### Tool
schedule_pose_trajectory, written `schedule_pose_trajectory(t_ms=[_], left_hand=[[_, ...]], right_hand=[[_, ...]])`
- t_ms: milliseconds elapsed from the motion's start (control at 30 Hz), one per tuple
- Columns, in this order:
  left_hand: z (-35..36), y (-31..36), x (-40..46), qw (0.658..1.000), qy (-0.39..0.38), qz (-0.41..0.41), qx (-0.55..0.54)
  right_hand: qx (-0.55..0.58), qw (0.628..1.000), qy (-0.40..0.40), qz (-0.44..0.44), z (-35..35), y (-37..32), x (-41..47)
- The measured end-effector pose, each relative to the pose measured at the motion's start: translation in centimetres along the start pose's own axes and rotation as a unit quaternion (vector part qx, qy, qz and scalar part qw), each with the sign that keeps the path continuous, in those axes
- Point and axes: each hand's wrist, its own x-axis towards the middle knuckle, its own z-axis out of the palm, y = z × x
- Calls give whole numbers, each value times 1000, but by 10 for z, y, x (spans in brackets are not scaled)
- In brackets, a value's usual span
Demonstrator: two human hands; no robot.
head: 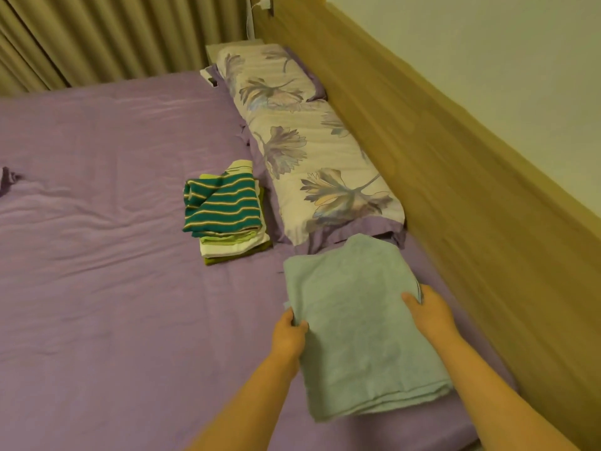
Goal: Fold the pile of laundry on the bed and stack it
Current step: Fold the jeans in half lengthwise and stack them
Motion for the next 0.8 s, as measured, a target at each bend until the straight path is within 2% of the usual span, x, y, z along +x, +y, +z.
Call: schedule_pose_trajectory(t_ms=[133,300,433,567,700,800], left_hand=[[22,-16,23,1000,-17,-9,8],[27,-36,56,993,-22,7,117],[29,-55,73,970,12,53,237],[31,-65,66,935,70,65,341],[22,-62,46,942,48,8,333],[11,-58,26,962,18,-49,267]], right_hand=[[-3,1000,-3,-7,4,29,26],[-49,998,-31,-29,27,60,45],[-123,992,-28,-18,43,83,52],[-211,977,-8,14,52,79,49],[-298,954,21,15,54,57,30],[-339,941,-16,-12,62,37,4]])
